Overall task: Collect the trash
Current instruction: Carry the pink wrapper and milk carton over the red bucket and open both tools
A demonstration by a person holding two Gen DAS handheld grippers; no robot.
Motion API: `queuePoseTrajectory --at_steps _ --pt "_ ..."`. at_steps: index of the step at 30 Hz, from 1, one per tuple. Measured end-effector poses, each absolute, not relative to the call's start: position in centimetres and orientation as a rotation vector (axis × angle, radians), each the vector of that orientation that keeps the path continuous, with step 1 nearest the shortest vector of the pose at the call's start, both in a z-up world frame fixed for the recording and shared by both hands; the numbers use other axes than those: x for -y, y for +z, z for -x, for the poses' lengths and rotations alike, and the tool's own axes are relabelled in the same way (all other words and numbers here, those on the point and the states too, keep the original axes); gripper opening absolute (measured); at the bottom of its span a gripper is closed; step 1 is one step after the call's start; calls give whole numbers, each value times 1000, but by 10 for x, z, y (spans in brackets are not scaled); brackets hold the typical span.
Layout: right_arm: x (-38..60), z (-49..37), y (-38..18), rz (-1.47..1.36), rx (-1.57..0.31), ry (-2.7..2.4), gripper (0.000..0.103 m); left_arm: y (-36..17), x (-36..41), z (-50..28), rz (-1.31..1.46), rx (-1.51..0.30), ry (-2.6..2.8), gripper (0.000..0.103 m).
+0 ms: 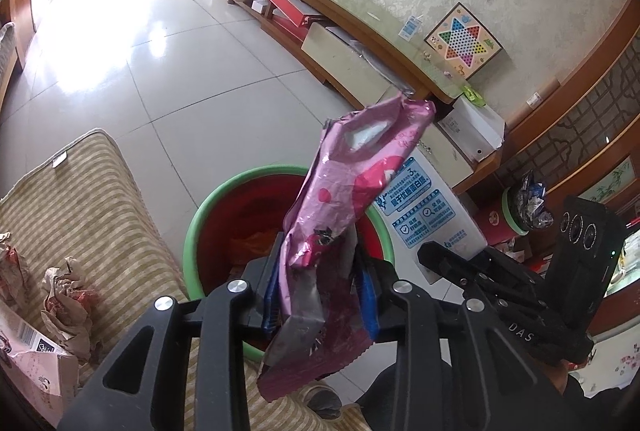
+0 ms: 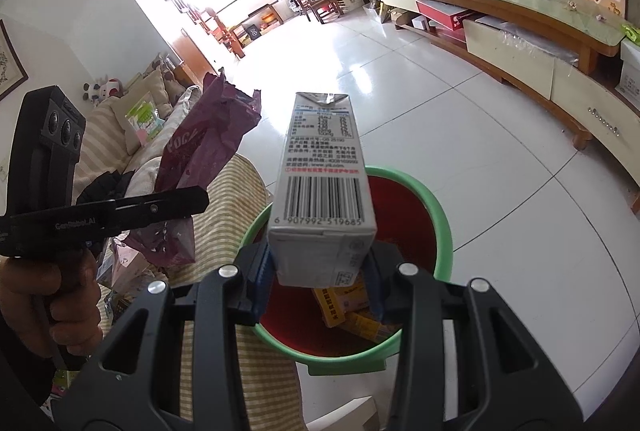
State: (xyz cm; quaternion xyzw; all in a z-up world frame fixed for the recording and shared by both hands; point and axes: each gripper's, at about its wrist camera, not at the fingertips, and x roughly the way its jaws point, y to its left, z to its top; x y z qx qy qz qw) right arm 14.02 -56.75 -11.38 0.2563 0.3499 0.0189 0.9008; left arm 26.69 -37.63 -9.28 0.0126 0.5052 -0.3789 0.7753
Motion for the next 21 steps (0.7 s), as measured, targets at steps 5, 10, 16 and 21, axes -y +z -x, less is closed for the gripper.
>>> queuePoseTrajectory --at_steps 5,10,16,21 --pt "566 -139 -114 -529 -726 40 38 -91 371 -270 5 -1096 -796 63" --pt "566 -141 -113 -526 -734 44 38 -87 360 -272 30 -1081 -781 69" --pt "559 -143 -107 -493 -743 49 58 -83 352 -266 34 -1080 -773 69" --pt "558 -139 -98 -476 -721 19 83 -80 336 -259 43 -1071 -754 70"
